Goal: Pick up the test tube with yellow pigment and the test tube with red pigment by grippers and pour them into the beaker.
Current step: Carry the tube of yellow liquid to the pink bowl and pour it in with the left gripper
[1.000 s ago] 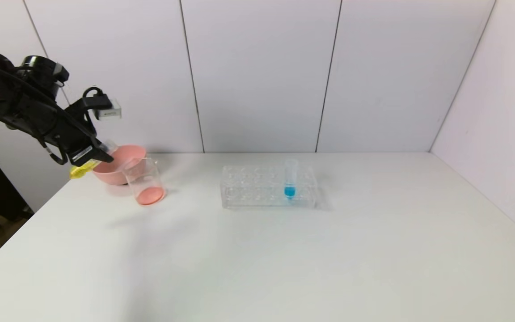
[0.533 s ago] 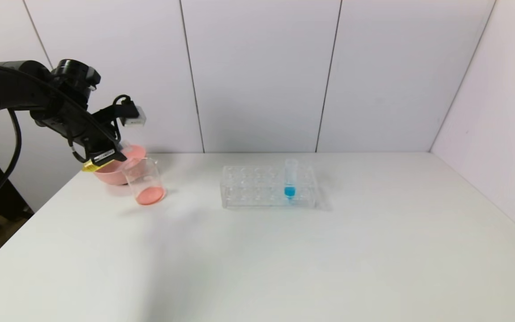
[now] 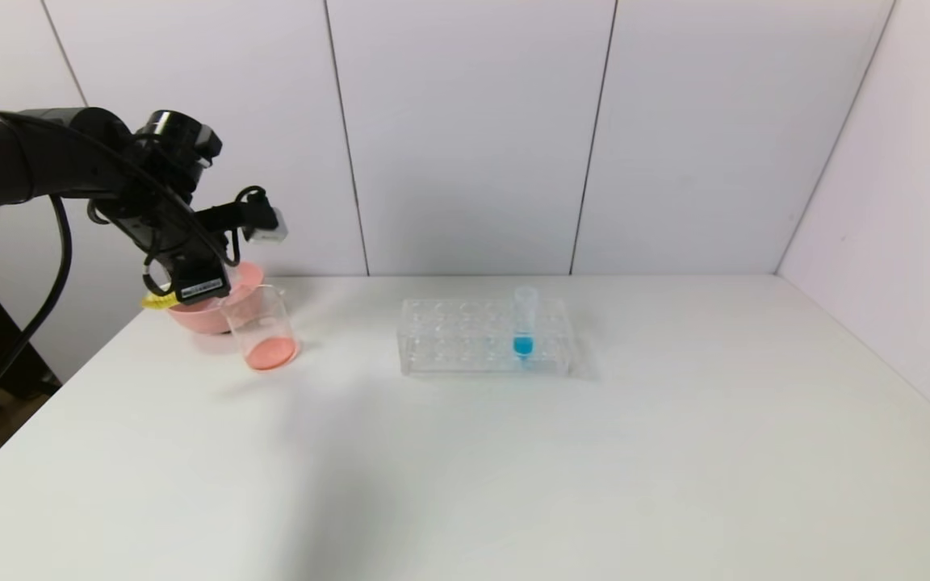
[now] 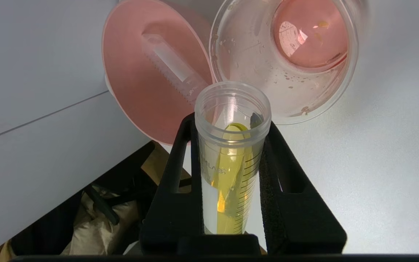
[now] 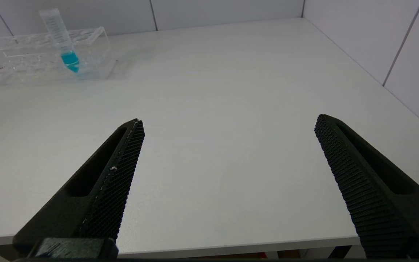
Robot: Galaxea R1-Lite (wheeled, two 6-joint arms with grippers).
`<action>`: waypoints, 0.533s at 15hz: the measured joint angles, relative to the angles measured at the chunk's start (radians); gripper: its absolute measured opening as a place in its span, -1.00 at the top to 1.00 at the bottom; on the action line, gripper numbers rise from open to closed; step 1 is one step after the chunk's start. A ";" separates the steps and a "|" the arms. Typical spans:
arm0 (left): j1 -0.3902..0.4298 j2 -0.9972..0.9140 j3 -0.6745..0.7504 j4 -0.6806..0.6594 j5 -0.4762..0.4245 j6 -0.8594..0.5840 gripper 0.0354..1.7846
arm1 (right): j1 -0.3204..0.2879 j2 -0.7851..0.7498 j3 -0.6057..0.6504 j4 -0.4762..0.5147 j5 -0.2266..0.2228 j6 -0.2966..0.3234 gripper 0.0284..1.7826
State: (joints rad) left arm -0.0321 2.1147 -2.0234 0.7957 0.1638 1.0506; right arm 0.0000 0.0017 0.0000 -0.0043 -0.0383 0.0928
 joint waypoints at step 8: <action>-0.042 0.027 0.000 0.039 0.196 0.000 0.53 | 0.000 0.000 0.000 0.000 0.000 0.000 -0.92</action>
State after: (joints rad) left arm -0.0740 2.1417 -2.0238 0.8351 0.3602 1.0511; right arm 0.0000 0.0017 0.0000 -0.0043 -0.0383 0.0932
